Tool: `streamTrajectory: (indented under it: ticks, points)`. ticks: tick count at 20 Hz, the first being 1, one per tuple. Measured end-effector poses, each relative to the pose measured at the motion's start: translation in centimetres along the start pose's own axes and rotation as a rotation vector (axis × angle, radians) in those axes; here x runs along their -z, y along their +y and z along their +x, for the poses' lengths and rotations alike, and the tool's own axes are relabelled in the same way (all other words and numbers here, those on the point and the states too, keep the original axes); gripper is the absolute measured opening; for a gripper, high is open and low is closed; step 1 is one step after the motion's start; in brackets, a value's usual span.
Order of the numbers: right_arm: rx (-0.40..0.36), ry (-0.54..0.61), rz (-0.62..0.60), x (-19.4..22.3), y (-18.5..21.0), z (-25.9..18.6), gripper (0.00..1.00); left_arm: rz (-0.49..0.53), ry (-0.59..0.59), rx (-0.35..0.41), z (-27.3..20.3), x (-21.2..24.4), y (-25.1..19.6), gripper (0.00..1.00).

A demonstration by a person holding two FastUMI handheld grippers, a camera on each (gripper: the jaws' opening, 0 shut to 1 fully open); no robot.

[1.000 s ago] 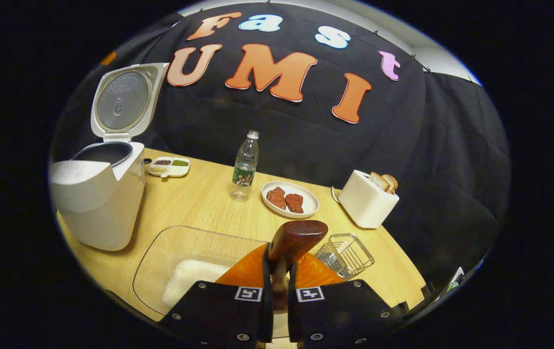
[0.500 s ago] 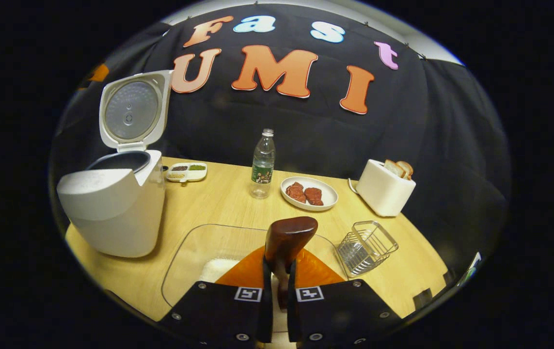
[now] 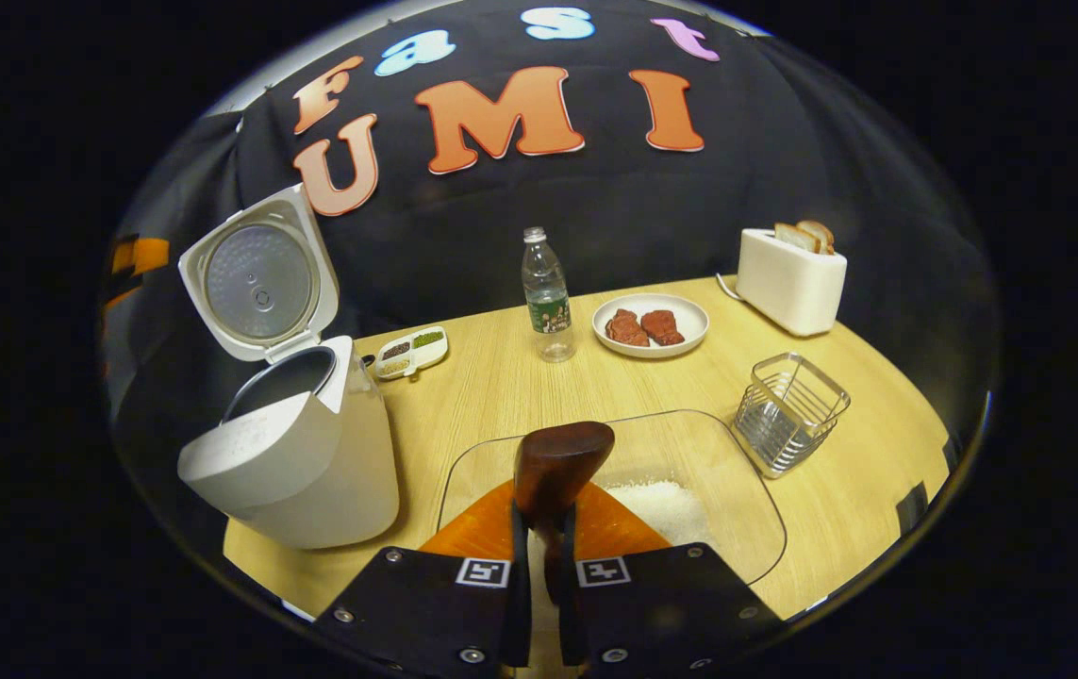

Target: Close the left gripper, press the button to open the rice cooker; take a wooden spoon from the chopstick holder with the right hand, scoop a spoonful of rice and pour it into the rice cooker, then put the wooden spoon back into the chopstick holder.

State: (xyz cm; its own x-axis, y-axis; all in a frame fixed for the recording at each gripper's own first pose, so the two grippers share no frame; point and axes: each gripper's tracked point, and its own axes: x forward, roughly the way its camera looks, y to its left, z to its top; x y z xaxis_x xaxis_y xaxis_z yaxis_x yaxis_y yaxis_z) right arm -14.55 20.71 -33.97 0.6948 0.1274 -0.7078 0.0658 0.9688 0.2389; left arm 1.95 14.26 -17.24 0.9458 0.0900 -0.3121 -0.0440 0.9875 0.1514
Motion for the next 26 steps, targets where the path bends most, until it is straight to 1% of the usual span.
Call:
streamTrajectory:
  ticks: [3, 10, 11, 12, 15, 16, 17, 20, 23, 26]
  points:
    - [-0.018, 0.041, 0.115, 0.0, -0.2, 0.4, 0.12, 0.004, -0.006, -0.016, -0.1, -0.1, 0.7, 0.98]
    - [-0.114, 0.163, 0.394, 0.6, -0.1, 1.9, 0.11, 0.004, -0.001, -0.047, -0.6, 0.4, 2.2, 0.99]
    - [-0.122, 0.172, 0.420, 0.8, -0.3, 2.2, 0.11, 0.004, 0.001, -0.051, -0.6, 0.4, 2.3, 0.94]
    - [-0.135, 0.182, 0.454, 0.9, -0.1, 2.4, 0.11, 0.006, 0.003, -0.053, -0.6, 0.5, 2.5, 0.99]
    - [-0.168, 0.211, 0.555, 1.2, -0.1, 2.9, 0.11, 0.012, 0.004, -0.057, -0.7, 0.6, 2.8, 0.99]
    - [-0.185, 0.220, 0.587, 1.3, -0.1, 2.8, 0.15, 0.015, 0.004, -0.057, -0.5, 0.5, 2.8, 0.99]
    - [-0.196, 0.225, 0.616, 1.4, -0.2, 2.9, 0.11, 0.017, 0.002, -0.057, -0.6, 0.4, 2.8, 0.99]
    - [-0.230, 0.237, 0.696, 1.5, -0.9, 2.9, 0.11, 0.024, -0.004, -0.050, -0.4, 0.2, 2.4, 0.99]
    - [-0.268, 0.220, 0.778, 0.7, -1.8, 2.7, 0.11, 0.031, -0.010, -0.044, -0.4, -0.2, 2.0, 0.99]
    - [-0.284, 0.188, 0.809, -0.4, -3.1, 2.1, 0.11, 0.034, -0.016, -0.036, -0.3, -0.5, 1.6, 0.99]
